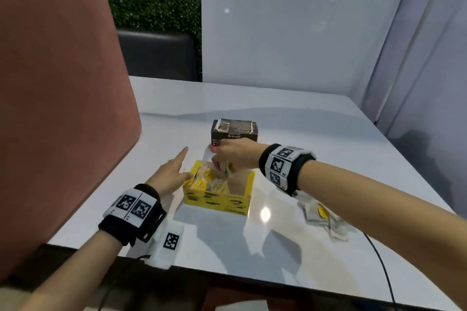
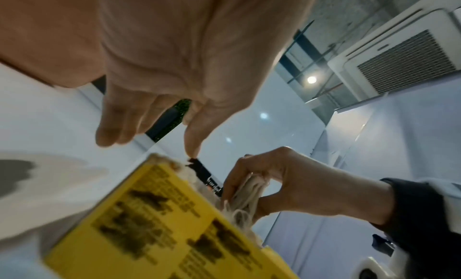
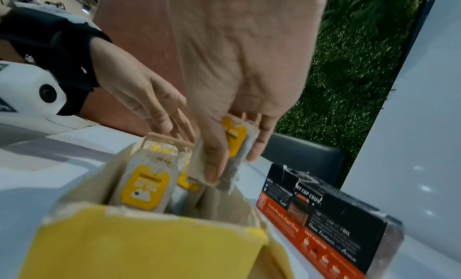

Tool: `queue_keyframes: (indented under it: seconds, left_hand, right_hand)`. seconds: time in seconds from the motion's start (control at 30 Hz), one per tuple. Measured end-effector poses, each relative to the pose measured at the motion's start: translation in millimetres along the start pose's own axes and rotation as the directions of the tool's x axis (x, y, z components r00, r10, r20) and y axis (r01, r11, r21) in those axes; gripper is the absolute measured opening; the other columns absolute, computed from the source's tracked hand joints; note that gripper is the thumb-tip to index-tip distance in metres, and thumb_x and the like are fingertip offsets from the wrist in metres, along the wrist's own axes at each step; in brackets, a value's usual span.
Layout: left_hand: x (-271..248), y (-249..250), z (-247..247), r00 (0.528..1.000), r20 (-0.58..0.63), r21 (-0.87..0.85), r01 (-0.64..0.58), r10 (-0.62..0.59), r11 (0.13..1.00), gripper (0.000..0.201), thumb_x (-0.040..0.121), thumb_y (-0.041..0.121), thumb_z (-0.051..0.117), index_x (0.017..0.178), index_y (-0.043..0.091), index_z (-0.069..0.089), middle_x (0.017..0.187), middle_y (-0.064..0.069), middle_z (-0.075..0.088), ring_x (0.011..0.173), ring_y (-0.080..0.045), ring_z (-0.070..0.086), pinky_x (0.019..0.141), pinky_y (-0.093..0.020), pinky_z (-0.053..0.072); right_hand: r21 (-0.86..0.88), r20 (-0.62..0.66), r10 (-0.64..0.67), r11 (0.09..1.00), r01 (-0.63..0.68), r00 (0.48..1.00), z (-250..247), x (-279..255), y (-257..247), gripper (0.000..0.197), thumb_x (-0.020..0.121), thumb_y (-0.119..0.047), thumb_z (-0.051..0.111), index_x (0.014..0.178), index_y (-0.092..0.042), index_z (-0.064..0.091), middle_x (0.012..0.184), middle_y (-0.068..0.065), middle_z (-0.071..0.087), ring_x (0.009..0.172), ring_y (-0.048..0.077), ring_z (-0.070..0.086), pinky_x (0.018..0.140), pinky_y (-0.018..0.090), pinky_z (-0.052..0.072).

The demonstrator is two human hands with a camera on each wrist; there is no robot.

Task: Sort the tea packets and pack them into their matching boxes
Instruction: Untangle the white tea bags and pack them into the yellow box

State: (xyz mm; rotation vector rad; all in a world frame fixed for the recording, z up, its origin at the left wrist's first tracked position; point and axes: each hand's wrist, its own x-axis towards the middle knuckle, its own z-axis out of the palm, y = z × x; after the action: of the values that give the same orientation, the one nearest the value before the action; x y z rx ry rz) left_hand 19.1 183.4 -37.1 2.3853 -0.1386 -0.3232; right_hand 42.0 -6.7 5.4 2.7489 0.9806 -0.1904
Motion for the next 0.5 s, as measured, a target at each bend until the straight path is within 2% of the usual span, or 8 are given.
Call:
queue_keyframes:
  seconds: [0.07,0.17,0.27,0.4,0.5]
  left_hand:
    - [2.4,-7.3,0.7,0.999,0.039,-0.050,0.016,-0.014,0.999,0.074,0.092,0.013,0.051,0.149,0.029,0.007,0.146,-0.019,0.036,0.131,-0.028,0.041,0.104,-0.036,0.036]
    - [8.3,-12.2,2.2,0.999,0.037,-0.108,0.029,-0.025,0.994,0.072,0.092,0.012,0.049,0.149,0.030,0.009,0.141,-0.017,0.044,0.123,-0.031,0.048,0.096,-0.039,0.044]
    - [10.4,-12.4,4.7,0.999,0.039,-0.123,0.023,-0.018,0.992,0.069,0.093,0.007,0.044,0.149,0.028,0.011,0.135,-0.019,0.048,0.118,-0.034,0.051,0.097,-0.040,0.046]
    - [10.7,-13.1,6.9,0.999,0.044,-0.084,-0.027,0.031,0.996,0.069,0.091,0.001,0.039,0.147,0.034,0.017,0.118,-0.020,0.059,0.107,-0.036,0.056,0.094,-0.045,0.048]
    - [10.8,-13.2,7.0,0.998,0.041,-0.073,-0.046,0.049,0.996,0.066,0.091,0.000,0.038,0.147,0.030,0.020,0.119,-0.021,0.059,0.108,-0.038,0.055,0.093,-0.045,0.048]
  right_hand:
    - [-0.002,0.019,-0.033,0.999,0.033,0.999,3.4,4.4,-0.2,0.041,0.086,-0.003,0.053,0.123,-0.020,0.057,0.118,0.008,0.054,0.114,0.026,0.048,0.071,0.034,0.046]
    - [0.038,0.024,-0.069,0.997,0.068,0.997,0.6,9.9,-2.4,0.042,0.085,-0.006,0.058,0.125,-0.020,0.057,0.118,0.011,0.054,0.110,0.027,0.051,0.076,0.036,0.049]
    - [0.044,0.044,-0.091,0.995,0.089,0.995,3.5,12.8,-1.4,0.040,0.085,-0.006,0.060,0.123,-0.017,0.058,0.114,0.012,0.056,0.105,0.027,0.053,0.074,0.033,0.047]
    - [-0.066,0.088,-0.112,0.991,0.118,0.990,21.3,8.0,5.7,0.035,0.091,-0.009,0.053,0.124,-0.018,0.056,0.109,0.011,0.058,0.098,0.027,0.057,0.074,0.037,0.053]
    - [-0.119,0.070,-0.157,0.979,0.165,0.985,31.1,6.1,7.8,0.032,0.091,-0.015,0.056,0.123,-0.018,0.056,0.106,0.010,0.056,0.096,0.026,0.055,0.073,0.032,0.047]
